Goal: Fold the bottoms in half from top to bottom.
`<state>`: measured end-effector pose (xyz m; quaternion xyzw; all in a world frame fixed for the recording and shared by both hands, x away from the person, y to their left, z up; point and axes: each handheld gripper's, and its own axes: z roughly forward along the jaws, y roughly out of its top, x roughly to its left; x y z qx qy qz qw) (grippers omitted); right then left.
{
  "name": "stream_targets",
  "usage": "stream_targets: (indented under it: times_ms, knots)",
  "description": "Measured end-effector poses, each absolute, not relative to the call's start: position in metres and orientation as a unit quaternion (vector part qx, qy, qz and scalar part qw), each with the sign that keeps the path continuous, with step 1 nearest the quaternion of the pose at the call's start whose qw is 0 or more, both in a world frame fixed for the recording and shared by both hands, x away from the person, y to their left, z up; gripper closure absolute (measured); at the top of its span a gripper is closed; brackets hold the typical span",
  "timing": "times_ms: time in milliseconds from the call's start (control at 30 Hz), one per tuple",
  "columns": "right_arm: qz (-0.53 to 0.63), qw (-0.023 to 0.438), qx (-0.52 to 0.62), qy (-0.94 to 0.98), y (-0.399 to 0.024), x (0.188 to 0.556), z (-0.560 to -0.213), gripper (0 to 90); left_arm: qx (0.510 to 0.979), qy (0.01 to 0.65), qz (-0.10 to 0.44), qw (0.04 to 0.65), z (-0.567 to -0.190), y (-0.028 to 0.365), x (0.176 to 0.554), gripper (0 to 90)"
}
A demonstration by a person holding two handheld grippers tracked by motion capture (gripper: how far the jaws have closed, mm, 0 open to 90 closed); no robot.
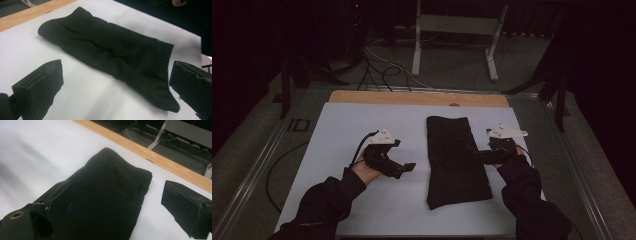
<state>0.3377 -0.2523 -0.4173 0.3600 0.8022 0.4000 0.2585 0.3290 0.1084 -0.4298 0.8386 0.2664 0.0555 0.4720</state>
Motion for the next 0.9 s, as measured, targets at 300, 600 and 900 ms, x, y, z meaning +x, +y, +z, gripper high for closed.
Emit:
stream_targets:
  times_ms: [300,600,900]
  knots:
    - [0.389,0.253,0.373,0.804,-0.248,0.361,-0.43,9.8,0.841,0.279,0.052,0.46,-0.434,0.095,0.349,0.0]
    - [0.376,0.254,0.385,0.804,-0.248,0.379,-0.438,9.8,0.838,0.292,0.047,0.459,-0.442,0.082,0.365,0.0]
    - [0.365,0.242,0.402,0.804,-0.248,0.397,-0.452,9.9,0.84,0.305,0.049,0.445,-0.454,0.066,0.38,0.0]
